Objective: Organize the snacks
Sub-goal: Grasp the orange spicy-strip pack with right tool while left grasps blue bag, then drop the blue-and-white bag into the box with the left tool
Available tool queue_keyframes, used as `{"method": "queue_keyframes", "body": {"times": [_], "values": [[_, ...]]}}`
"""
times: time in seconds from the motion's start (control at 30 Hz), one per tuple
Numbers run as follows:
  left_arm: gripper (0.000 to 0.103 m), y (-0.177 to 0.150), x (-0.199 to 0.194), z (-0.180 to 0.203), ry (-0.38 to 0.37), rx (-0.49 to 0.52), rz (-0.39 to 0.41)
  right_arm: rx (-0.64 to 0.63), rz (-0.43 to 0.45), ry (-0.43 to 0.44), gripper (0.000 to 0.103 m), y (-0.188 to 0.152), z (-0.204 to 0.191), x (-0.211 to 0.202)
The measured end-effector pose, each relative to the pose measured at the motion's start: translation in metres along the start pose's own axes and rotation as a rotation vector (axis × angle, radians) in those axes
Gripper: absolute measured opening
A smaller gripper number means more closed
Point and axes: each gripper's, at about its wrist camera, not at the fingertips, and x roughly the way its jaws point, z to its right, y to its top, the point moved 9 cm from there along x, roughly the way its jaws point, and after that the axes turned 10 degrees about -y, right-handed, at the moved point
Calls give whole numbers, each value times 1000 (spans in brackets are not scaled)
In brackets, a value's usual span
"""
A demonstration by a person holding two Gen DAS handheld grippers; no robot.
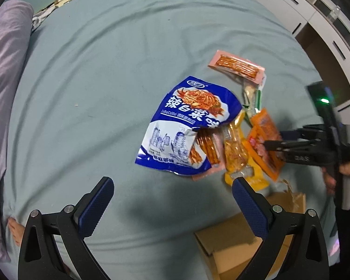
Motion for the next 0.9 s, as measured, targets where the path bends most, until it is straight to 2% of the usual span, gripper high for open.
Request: {"method": "queue_keyframes", "body": {"times": [0.13,0.37,0.47,0.5,0.53,0.6,0.73,0.77,0.8,0.9], "values": [[103,9,14,1,-18,-3,-9,5,37,6,35,-8,2,-10],[103,17,51,-5,14,-36,-60,102,129,92,35,-7,23,-53],[101,19,68,-7,30,-51,-82,121,145,99,35,-9,35,-65],[95,19,74,-7,33,-56,-92,125,144,104,35,-13,40,-67],[81,20,78,-7,31,-58,-100,133,140,106,35,-15,42,-65],[62,21,86,-5,18,-46,-114,137,130,109,35,-17,41,-70],[37,20,83,-4,66,18,-100,100,143,78,35,-20,47,-88],[34,20,77,-4,55,8,-88,91,148,74,35,-21,46,-93],[28,19,70,-5,46,-6,-75,83,156,70,35,-21,45,-98],[27,17,39,-8,55,-1,-7,69,180,56,35,-25,43,-114]]}}
